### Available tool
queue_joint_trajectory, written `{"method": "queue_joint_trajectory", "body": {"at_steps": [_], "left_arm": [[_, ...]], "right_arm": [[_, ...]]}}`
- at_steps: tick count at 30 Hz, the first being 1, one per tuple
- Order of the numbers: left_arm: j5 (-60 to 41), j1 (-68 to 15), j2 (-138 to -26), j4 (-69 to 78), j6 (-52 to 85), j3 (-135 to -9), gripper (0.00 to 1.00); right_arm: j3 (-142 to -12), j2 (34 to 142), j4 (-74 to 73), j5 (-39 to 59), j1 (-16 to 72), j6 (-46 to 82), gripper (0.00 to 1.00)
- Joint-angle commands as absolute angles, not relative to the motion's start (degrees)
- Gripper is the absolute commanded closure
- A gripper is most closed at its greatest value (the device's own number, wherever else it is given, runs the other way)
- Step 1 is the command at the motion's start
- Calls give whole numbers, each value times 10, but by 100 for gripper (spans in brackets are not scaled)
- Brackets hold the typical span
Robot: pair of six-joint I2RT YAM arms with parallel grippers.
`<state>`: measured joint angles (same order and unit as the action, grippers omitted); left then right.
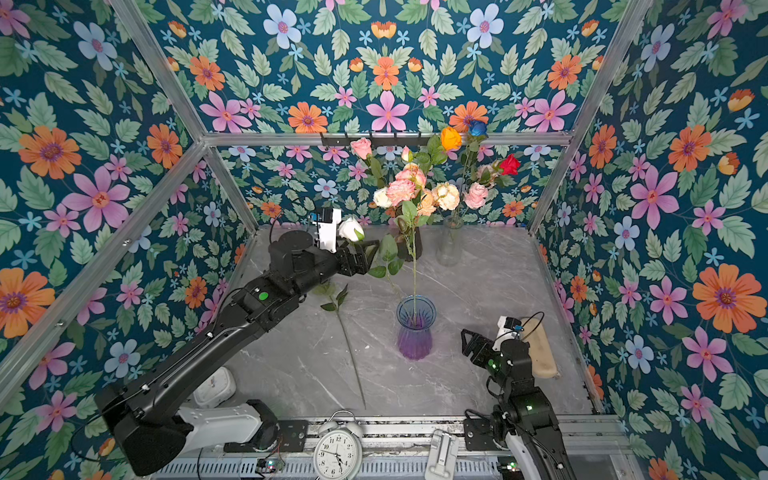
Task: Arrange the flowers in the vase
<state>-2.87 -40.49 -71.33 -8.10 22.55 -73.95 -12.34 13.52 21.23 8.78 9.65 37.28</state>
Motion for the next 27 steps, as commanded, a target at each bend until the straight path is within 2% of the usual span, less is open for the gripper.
{"method": "queue_joint_trajectory", "body": {"at_steps": [1,15,22,27], "left_arm": [[-18,-397,-706,-95,223,-737,0],[0,-356,-636,-75,229,-701,0],[76,-341,-604,-78,234,-660,0],[74,-326,-579,-54,245,-631,5]], "right_arm": [[-123,136,201,86,97,373,11],[-123,136,202,84,97,374,11],[-124,136,202,86,97,373,11],[-124,136,202,86,97,373,11]]}}
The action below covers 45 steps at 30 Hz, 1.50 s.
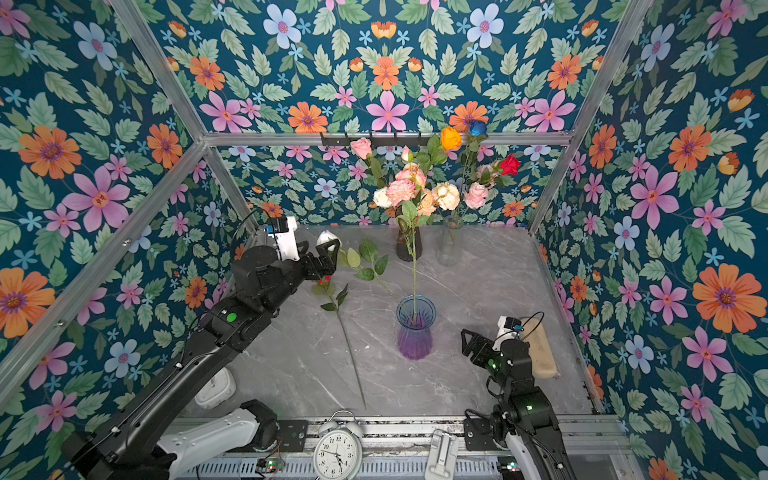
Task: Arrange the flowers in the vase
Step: 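Draw the left gripper back nearer the robot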
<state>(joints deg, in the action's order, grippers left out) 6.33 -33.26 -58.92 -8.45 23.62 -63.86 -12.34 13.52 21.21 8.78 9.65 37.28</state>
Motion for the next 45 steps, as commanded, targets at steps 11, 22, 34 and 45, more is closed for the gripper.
{"method": "queue_joint_trajectory", "body": {"at_steps": [11,22,34,45], "left_arm": [[-156,-324,-584,96,300,-614,12],[-33,-323,-591,-7,248,-623,40],[65,-315,-657,-137,245,-606,36],[-34,-292,-685,-15,290,-452,35]], "right_arm": [[-124,136,202,86,97,373,11],[-124,134,202,87,97,373,11],[-123,134,202,87,97,372,11],[-123,134,202,87,97,373,11]]}}
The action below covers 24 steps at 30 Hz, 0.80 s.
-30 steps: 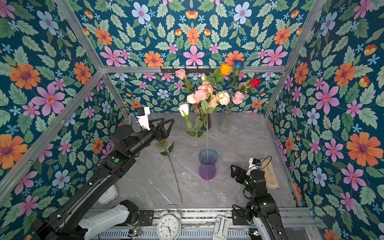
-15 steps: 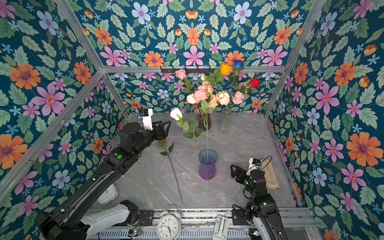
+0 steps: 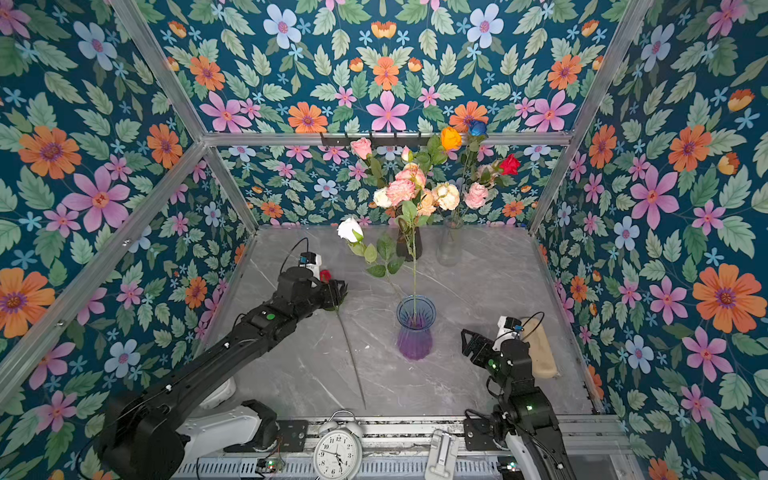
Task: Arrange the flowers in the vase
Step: 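Draw the left gripper back nearer the robot, then reach the left gripper down to the red rose stem and close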
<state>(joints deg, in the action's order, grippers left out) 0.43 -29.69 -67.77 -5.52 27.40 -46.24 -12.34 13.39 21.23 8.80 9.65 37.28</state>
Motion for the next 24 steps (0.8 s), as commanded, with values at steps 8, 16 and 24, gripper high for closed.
{"method": "queue_joint_trajectory", "body": {"at_steps": [8,16,24], "left_arm": [[-94,-276,-713,43,310,-383,36],[-130,-244,-722,101,323,-319,36],[-164,-227,-746,137,336,-301,36]], "right_arm": [[-123,133,205,89,97,373,11],[-123,132,206,89,97,374,11],[-123,131,207,87,97,376,11]]}}
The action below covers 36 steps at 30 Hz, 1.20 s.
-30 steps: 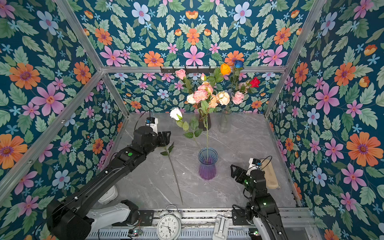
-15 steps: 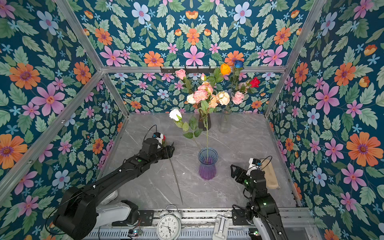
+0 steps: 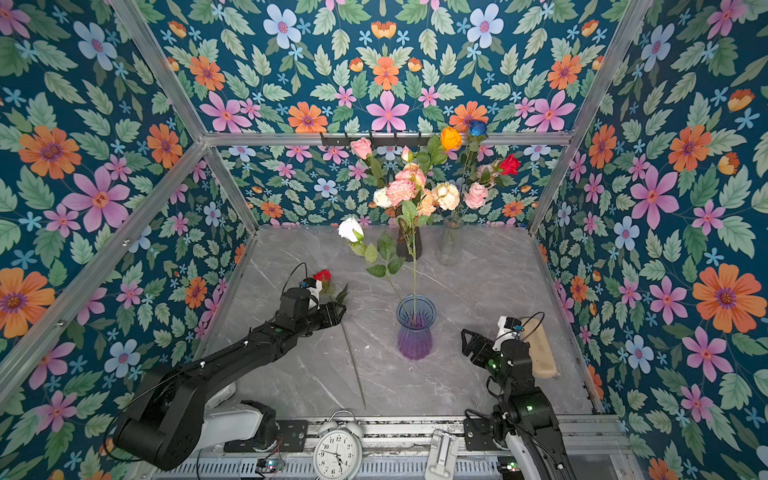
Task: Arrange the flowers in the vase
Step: 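Reach the left gripper down to the red rose stem and close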
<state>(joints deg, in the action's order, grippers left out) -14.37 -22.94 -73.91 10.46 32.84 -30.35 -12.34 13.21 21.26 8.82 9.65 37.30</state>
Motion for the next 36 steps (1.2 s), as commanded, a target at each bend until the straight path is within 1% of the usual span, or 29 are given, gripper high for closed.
{"method": "queue_joint_trajectory", "body": {"at_steps": [1,10,14,17,20,25,28,32,34,36], "left_arm": [[-168,-226,-749,142,338,-300,36],[-187,-220,-772,150,342,-302,37],[-168,-220,-774,145,351,-286,36],[-170,-220,-782,170,363,-265,37],[-199,-219,-798,215,381,-250,37],[-218,-218,-821,254,398,-248,38],[-252,-215,-838,292,421,-247,43],[-289,-209,-863,349,460,-243,56],[-299,-207,-873,367,470,-243,58],[-308,-204,-880,377,478,-243,67]], "right_arm": [[-123,131,207,86,97,376,11],[-123,131,207,86,97,376,11],[-122,131,206,86,97,376,11],[-122,132,204,86,97,375,11],[-122,132,203,87,97,375,11],[-122,133,202,87,97,375,11],[-122,133,203,87,97,375,11],[-122,132,204,87,97,375,11],[-122,133,204,88,97,375,11],[-122,133,205,88,97,375,11]]}}
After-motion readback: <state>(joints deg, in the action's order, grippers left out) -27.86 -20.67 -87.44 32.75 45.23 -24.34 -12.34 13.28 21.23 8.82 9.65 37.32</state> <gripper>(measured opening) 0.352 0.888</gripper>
